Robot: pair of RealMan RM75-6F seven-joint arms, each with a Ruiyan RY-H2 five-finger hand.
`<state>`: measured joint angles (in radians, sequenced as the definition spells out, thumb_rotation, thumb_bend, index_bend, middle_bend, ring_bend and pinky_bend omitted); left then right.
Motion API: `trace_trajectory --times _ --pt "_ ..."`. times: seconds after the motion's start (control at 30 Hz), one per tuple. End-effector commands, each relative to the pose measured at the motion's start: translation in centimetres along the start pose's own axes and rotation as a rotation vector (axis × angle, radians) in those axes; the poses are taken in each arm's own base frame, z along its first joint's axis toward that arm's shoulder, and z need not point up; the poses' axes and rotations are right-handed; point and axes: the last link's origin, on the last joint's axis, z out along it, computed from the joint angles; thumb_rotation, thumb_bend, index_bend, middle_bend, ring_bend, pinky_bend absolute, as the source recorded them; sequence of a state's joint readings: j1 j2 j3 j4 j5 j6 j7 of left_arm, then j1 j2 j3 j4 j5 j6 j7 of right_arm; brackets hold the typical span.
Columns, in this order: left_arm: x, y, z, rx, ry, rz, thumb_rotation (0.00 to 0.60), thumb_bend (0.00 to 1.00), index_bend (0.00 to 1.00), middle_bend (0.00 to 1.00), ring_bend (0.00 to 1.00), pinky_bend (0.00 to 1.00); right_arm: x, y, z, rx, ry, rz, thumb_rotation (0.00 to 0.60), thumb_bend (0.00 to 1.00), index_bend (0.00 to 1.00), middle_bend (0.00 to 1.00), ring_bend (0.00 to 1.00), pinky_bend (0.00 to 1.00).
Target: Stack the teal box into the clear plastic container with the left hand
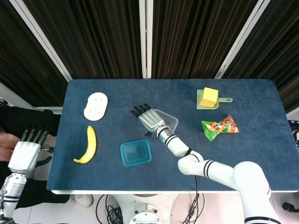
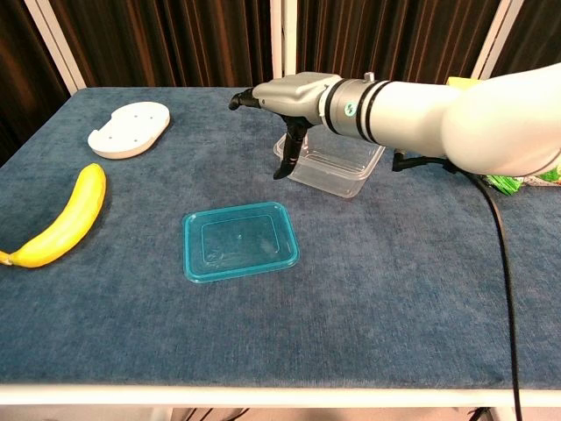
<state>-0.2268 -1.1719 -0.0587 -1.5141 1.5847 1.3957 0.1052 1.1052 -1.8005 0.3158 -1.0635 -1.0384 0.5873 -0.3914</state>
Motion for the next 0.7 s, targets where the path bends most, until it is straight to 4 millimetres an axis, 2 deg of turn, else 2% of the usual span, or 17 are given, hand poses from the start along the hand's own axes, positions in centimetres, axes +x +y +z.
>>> trace_trajectory --times 0.03,0.23,0.37,0.57,0.7 --pt "0.9 2.9 2.4 -0.127 -0.02 -0.022 0.6 0.07 0.07 0.07 0.0 0.03 1.2 3.6 -7.2 0.006 0.081 0.011 0.6 0.04 0.0 0.0 0.0 0.0" --pt "1.7 9.7 5.8 -0.312 -0.08 -0.09 0.6 0.06 0.11 0.07 0.0 0.04 2.6 9.2 -16.4 -0.138 0.223 0.005 0.6 0.04 0.0 0.0 0.0 0.0" --pt "0.5 14.6 7.5 -0.432 -0.118 -0.09 0.6 0.06 0.11 0.07 0.0 0.04 2.6 12.3 -22.2 -0.243 0.291 0.022 0.6 0.04 0.0 0.0 0.0 0.0" --pt "-2.8 19.7 9.1 -0.516 -0.198 -0.037 0.6 0.06 0.1 0.07 0.0 0.04 1.9 15.0 -28.2 -0.349 0.338 0.05 0.6 0.04 0.0 0.0 0.0 0.0" --pt "-4.7 21.9 10.2 -0.536 -0.21 0.006 0.6 0.06 0.09 0.07 0.0 0.04 0.9 15.9 -30.8 -0.397 0.349 0.069 0.6 0.04 0.0 0.0 0.0 0.0"
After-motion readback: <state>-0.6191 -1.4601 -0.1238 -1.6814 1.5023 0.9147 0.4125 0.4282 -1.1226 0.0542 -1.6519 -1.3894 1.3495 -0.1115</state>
